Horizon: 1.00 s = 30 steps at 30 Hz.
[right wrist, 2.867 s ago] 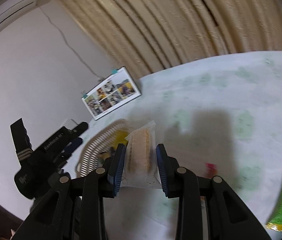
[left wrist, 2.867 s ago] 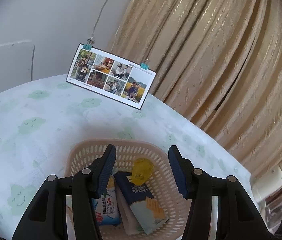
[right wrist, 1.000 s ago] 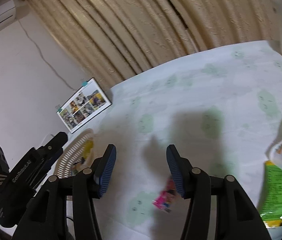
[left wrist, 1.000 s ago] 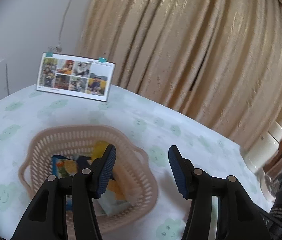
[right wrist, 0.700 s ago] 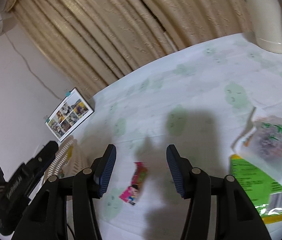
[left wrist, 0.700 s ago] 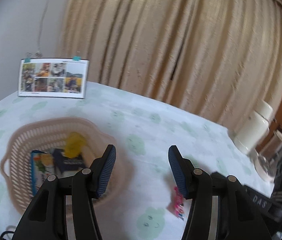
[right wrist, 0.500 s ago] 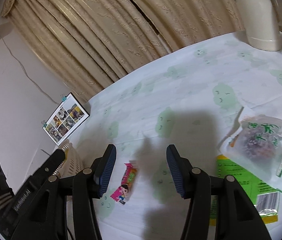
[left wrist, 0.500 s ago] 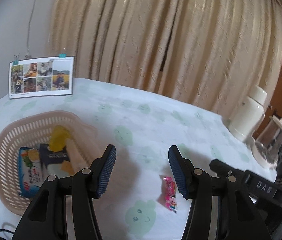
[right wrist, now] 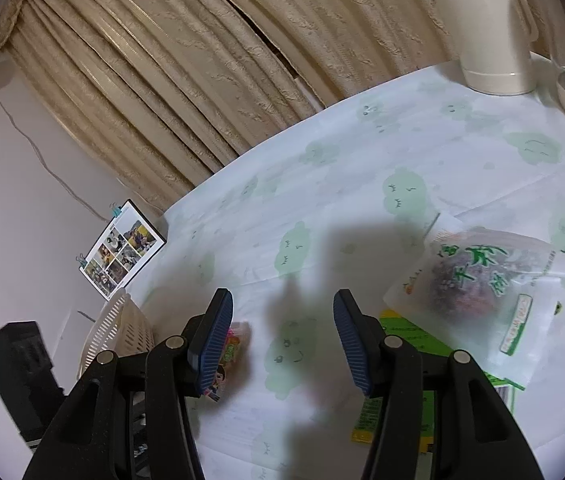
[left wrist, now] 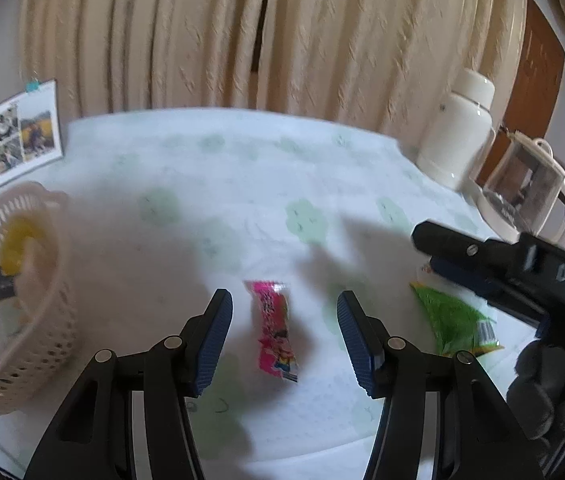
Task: Organize snacks
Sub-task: 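Grasp the pink candy stick on the table with the left gripper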
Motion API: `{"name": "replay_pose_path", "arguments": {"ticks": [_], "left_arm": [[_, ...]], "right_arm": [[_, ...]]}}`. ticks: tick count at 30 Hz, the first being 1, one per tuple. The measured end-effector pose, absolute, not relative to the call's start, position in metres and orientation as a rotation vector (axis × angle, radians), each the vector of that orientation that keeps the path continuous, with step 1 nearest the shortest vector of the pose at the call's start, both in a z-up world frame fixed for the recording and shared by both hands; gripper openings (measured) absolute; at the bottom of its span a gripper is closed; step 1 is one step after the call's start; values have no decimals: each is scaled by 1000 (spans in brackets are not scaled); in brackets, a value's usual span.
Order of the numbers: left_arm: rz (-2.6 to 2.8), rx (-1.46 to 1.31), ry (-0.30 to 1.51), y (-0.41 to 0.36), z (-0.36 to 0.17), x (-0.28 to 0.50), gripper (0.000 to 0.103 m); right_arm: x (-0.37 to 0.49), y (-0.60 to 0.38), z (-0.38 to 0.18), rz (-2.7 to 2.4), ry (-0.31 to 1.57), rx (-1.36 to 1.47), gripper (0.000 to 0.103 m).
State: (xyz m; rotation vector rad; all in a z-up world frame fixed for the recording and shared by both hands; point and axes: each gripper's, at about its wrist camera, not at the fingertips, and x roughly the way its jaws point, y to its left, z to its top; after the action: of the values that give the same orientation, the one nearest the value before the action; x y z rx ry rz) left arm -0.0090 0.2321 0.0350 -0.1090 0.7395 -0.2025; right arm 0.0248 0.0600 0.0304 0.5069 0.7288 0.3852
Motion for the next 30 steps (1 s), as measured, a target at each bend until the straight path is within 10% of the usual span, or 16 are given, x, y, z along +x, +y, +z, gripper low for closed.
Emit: {"name": "replay_pose_path", "arguments": {"ticks": [9,17,30], "left_arm": [[-231,-163,856,235,12,10,53],[-250,-132,876,229,7,20,18],[-260,-115,793,228,24,6,18]], "right_arm": [[20,51,33,384,714,518,53],[18,30,32,339,698,541,53],[8,-44,23,142,665,628,60]]}}
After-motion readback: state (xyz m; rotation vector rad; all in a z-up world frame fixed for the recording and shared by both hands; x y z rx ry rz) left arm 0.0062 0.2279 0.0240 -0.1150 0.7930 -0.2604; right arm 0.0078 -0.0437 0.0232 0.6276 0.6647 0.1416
